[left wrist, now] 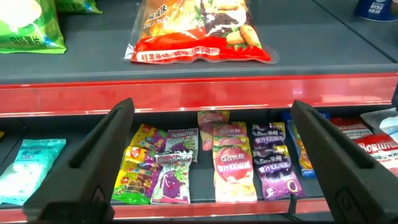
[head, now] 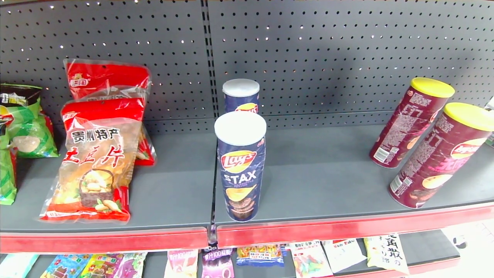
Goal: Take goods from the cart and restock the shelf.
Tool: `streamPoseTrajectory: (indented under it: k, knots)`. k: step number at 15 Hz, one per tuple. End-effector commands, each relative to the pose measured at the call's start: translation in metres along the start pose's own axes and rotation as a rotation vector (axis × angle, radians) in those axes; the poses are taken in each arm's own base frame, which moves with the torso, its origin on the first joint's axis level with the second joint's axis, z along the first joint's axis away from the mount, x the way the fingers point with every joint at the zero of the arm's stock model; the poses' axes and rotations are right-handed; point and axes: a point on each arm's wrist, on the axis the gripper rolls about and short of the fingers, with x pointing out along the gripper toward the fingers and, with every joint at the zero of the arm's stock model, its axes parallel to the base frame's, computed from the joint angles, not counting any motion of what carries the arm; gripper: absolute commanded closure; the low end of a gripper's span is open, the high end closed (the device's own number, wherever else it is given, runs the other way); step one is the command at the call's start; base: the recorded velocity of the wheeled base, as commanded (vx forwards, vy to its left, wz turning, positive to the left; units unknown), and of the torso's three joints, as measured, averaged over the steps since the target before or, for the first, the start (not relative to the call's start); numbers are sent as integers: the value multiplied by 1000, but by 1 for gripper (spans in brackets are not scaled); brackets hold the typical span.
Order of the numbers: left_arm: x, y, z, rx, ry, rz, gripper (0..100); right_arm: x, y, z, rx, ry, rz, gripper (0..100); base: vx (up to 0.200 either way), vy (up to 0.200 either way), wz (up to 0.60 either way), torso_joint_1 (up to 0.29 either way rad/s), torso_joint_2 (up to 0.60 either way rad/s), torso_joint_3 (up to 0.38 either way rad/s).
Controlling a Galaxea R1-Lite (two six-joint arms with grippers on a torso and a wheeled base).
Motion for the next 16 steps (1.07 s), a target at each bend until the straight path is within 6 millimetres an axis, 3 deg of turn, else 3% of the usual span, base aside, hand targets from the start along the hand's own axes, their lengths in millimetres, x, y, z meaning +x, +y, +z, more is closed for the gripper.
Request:
streamPoseTrajectory:
  k: [1, 5, 7, 11, 16]
  knots:
    - [0, 0, 0, 2, 1, 0, 0, 0, 0, 0, 0, 0, 1, 0, 0, 0, 0, 0, 0, 0]
    - [0, 0, 0, -2, 1, 2, 0, 0, 0, 0, -7, 0, 1, 0, 0, 0, 0, 0, 0, 0]
    - [0, 0, 0, -2, 1, 3, 0, 0, 0, 0, -7, 0, 1, 0, -200, -200, 0, 2, 2, 2]
    - [0, 0, 0, -9, 3, 5, 0, 0, 0, 0, -12, 2, 1, 0, -200, 0, 0, 10, 5, 1]
    - [0, 0, 0, -8, 3, 3, 0, 0, 0, 0, -10, 2, 1, 0, 0, 0, 0, 0, 0, 0]
